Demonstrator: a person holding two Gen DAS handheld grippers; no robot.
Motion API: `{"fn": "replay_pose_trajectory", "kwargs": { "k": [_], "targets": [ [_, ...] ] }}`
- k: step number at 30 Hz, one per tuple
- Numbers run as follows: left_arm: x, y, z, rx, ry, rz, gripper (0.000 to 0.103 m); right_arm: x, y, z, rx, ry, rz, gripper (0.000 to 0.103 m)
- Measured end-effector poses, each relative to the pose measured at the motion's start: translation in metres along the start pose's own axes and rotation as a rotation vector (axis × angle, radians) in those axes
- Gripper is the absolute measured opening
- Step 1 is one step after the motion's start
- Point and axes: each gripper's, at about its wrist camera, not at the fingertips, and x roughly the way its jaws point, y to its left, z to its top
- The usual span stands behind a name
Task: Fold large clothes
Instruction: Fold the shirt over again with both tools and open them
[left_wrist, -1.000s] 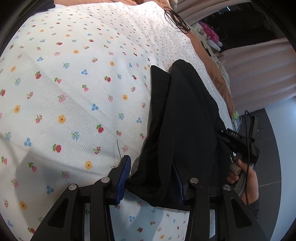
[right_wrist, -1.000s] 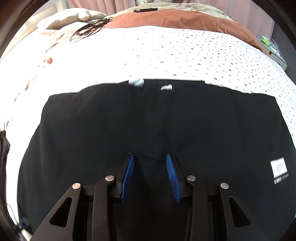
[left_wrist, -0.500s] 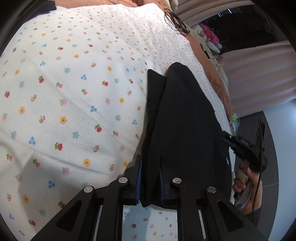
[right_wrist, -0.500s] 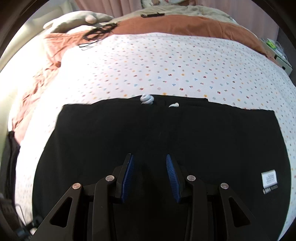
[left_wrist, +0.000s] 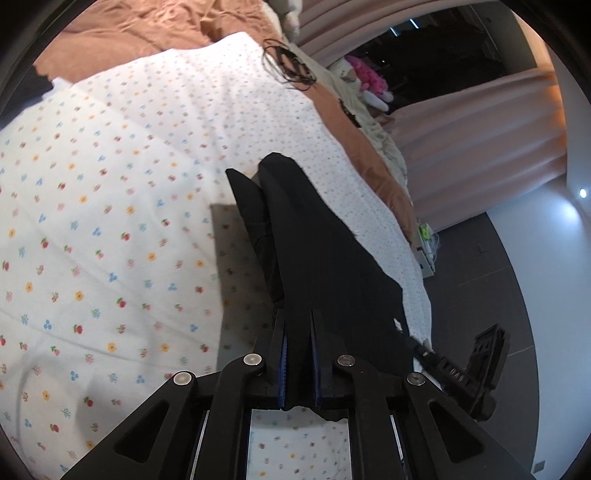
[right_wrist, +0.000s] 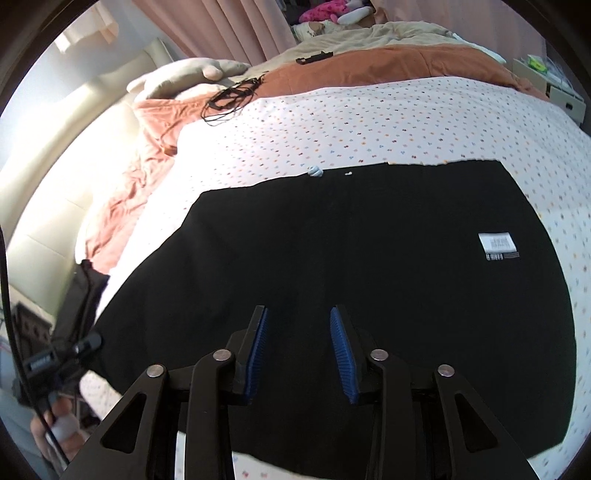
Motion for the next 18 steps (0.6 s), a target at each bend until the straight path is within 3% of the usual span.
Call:
{"fn": "replay_pose_trajectory", "kwargs": {
  "k": [5,14,18],
  "targets": [
    [-0.003,-0.031,0.004,0.04,-0.008,-0.025,0.009,0.007,-0.01,-0.031,0.051,0.033,0.059,0.022],
    [-0.004,-0.097,0.001,0.154,0.0,-0.035,0.008,0.037,-0.029,-0.087,0.146,0.109,0.144,0.02],
    [0.004,-0.133,-0.002,0.214,0.011,-0.034,0.008,0.038,-0.033,-0.097,0.159,0.119,0.199,0.02]
  ]
}}
